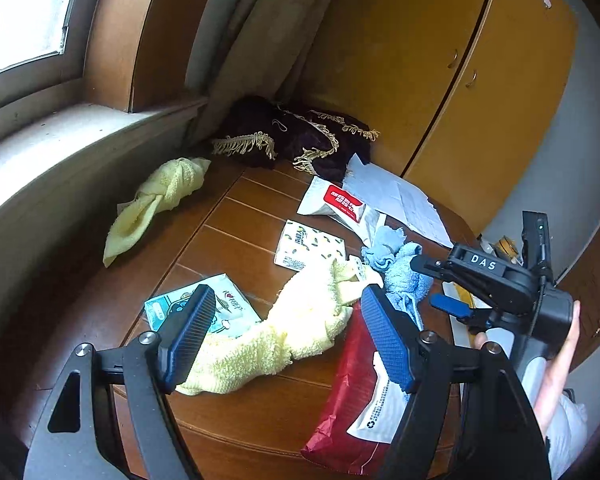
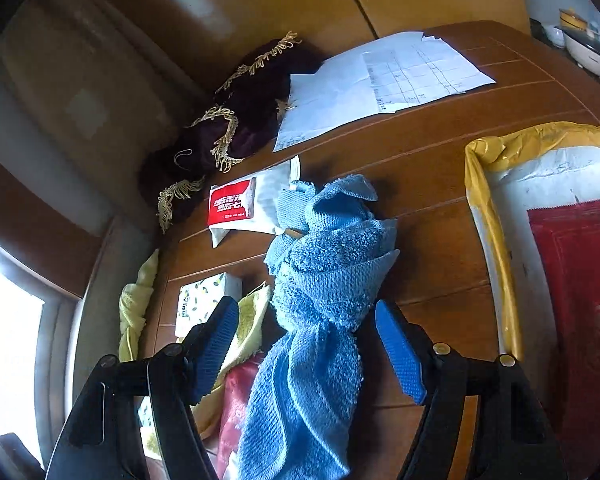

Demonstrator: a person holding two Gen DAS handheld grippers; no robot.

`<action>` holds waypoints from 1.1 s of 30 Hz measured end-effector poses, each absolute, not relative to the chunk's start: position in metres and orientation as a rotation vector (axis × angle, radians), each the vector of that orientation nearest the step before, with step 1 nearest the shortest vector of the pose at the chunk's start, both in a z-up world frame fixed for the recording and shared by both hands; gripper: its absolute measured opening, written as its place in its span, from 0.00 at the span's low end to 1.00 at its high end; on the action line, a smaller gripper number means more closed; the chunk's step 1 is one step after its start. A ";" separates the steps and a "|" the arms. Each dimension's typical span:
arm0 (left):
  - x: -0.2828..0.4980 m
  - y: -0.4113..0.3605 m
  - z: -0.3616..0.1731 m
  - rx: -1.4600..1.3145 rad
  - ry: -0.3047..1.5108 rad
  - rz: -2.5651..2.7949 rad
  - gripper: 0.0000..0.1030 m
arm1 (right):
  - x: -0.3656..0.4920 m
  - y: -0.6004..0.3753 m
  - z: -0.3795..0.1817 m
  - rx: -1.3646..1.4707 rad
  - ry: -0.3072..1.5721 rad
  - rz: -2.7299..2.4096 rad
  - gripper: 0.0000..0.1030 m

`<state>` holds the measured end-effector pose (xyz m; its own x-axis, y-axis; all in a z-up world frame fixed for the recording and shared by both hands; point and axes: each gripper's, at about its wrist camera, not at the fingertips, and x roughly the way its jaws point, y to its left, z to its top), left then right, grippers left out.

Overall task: Organize soft objects
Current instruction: 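Move the right gripper to the blue towel and grasp it, then lift the blue towel with the right gripper while the left gripper grasps the yellow towel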

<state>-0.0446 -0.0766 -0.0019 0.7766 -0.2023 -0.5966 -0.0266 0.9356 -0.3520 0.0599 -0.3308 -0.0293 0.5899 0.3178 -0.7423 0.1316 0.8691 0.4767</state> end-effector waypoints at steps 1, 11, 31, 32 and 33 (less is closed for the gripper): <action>-0.041 -0.076 -0.002 -0.359 0.695 -0.113 0.73 | 0.060 -0.328 -0.034 0.509 0.937 0.104 0.66; 0.015 -0.120 -0.035 -0.262 0.906 -0.147 0.71 | 0.060 -0.315 -0.047 0.458 0.937 0.107 0.31; 0.014 -0.133 -0.057 -0.193 0.894 -0.112 0.49 | 0.036 -0.324 -0.022 0.529 0.755 0.182 0.29; 0.013 -0.129 -0.057 -0.224 0.892 -0.133 0.49 | 0.035 -0.324 -0.021 0.524 0.748 0.184 0.29; 0.013 -0.126 -0.058 -0.248 0.891 -0.149 0.48 | 0.034 -0.323 -0.020 0.519 0.741 0.189 0.29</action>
